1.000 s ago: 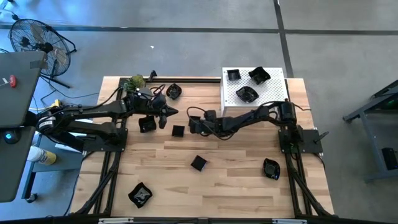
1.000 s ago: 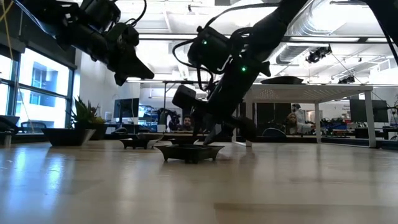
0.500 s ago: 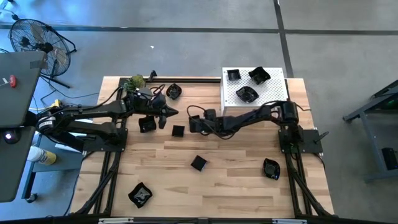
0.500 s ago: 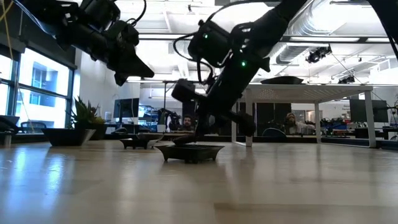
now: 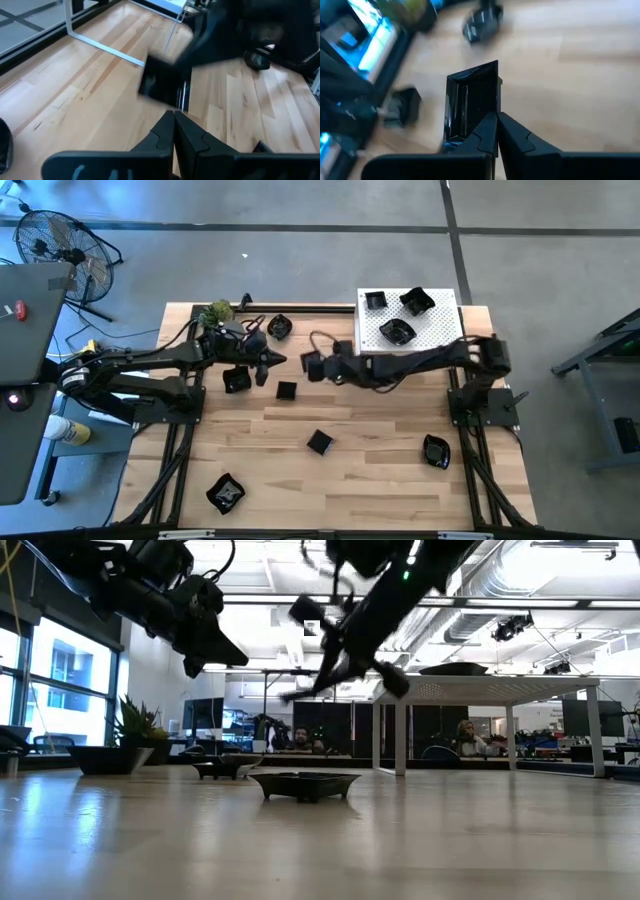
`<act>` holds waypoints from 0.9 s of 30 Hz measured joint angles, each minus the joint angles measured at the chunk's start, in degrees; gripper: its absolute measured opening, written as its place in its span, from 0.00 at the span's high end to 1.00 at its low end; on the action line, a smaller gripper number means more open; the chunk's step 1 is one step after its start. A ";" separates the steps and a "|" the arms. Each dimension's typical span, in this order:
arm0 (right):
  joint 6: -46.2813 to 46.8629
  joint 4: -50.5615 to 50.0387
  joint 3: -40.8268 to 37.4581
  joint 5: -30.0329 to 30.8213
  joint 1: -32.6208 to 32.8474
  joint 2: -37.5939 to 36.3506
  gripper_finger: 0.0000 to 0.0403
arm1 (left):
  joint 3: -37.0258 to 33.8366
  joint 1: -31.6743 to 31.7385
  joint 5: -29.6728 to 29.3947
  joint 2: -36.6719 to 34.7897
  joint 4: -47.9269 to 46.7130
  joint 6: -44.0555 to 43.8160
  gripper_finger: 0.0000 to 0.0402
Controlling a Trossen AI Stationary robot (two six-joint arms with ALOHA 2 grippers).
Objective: Pick & Place Mini shaped plates
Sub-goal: Stack the square plate on top of the square plate on the shelf
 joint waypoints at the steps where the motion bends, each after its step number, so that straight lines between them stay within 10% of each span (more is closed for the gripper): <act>1: -0.74 -0.93 0.00 0.48 -0.42 -1.76 0.98 | 0.00 0.00 -0.11 0.00 0.22 -0.18 1.00; 13: -17.84 -17.98 0.02 -0.16 -17.11 -22.16 0.98 | 0.04 0.00 -2.54 -0.50 0.67 0.06 1.00; 27: -31.67 -19.57 0.02 -19.19 -40.10 -22.41 0.98 | 0.04 -0.01 -4.29 -0.50 0.72 0.56 1.00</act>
